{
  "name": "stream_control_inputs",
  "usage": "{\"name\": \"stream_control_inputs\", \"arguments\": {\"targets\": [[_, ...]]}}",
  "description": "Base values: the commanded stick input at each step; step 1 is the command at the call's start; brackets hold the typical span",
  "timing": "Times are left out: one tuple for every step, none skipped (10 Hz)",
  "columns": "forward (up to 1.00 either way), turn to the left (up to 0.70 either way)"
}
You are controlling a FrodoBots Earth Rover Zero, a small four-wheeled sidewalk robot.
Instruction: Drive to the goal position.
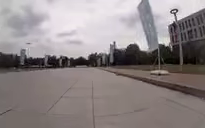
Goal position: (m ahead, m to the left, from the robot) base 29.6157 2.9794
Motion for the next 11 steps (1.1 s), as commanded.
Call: {"name": "stream_control_inputs", "arguments": {"targets": [[0.60,0.00],[0.60,0.00],[0.60,0.00],[0.60,0.00],[0.60,0.00],[0.60,0.00],[0.60,0.00],[0.60,0.00],[0.60,0.00],[0.60,0.00],[0.60,0.00]]}}
